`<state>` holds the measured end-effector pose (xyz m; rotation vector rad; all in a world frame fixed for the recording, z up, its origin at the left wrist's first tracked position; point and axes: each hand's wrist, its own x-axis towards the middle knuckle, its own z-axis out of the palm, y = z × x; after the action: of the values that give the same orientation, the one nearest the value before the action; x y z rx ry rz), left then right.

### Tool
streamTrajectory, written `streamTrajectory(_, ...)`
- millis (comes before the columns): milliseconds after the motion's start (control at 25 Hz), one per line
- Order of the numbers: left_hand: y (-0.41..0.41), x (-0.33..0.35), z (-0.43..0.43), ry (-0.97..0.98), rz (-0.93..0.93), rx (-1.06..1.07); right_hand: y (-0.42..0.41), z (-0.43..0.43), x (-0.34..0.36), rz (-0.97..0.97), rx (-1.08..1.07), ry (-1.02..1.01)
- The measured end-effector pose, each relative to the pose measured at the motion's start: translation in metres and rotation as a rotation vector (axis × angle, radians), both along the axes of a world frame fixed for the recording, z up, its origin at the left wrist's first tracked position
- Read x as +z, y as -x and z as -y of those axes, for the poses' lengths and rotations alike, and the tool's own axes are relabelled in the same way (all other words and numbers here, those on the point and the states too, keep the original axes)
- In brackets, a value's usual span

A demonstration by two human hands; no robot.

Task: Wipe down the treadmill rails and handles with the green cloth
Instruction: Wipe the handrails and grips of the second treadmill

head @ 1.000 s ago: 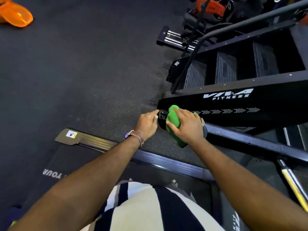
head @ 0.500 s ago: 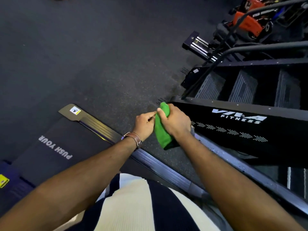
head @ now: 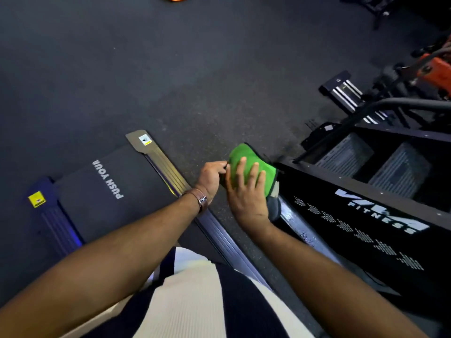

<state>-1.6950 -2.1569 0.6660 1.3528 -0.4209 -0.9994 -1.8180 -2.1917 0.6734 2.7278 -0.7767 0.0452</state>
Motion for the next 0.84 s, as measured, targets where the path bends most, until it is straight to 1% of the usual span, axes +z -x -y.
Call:
streamTrajectory(80,0.008,0.003,-0.001,-0.028,-0.111,0.095,0.022,0.001,-0.013,-0.095,0.159,0.159)
streamTrajectory(120,0.009,0.006,0.000,-0.048,-0.158,0.136,0.034,0.003,-0.013,-0.130,0.202,0.196)
streamTrajectory(160,0.009,0.007,0.002,-0.075,-0.183,0.153,0.046,0.005,-0.010,-0.141,0.228,0.191)
streamTrajectory(240,0.011,0.009,0.003,-0.120,-0.191,0.137,0.051,0.010,0.001,-0.107,0.201,0.077)
streamTrajectory(360,0.021,0.009,0.001,-0.090,-0.254,0.171,0.018,0.024,0.025,-0.002,0.029,-0.132)
streamTrajectory(440,0.027,0.011,-0.002,-0.033,-0.276,0.206,-0.008,0.041,0.041,0.063,-0.099,-0.361)
streamTrajectory(480,0.028,0.011,-0.001,0.009,-0.264,0.199,-0.017,0.052,0.051,0.084,-0.157,-0.509)
streamTrajectory(520,0.027,0.011,0.001,0.036,-0.222,0.183,-0.024,0.066,0.055,0.105,-0.210,-0.710)
streamTrajectory(560,0.023,0.011,0.002,0.044,-0.154,0.160,-0.030,0.077,0.065,0.150,-0.245,-0.931)
streamTrajectory(640,0.014,0.012,0.008,-0.012,0.028,0.099,-0.032,0.099,0.068,0.286,-0.332,-1.385)
streamTrajectory(680,0.011,0.009,0.010,-0.052,0.119,0.089,-0.033,0.099,0.077,0.332,-0.422,-1.606)
streamTrajectory(720,0.008,0.008,0.011,-0.082,0.183,0.088,-0.032,0.100,0.079,0.327,-0.518,-1.756)
streamTrajectory(760,0.007,0.006,0.010,-0.093,0.224,0.097,-0.031,0.101,0.078,0.297,-0.589,-1.808)
streamTrajectory(800,0.006,0.004,0.010,-0.093,0.238,0.092,-0.032,0.104,0.073,0.254,-0.619,-1.739)
streamTrajectory(840,0.005,0.001,0.010,-0.107,0.232,0.080,-0.034,0.111,0.069,0.269,-0.703,-1.641)
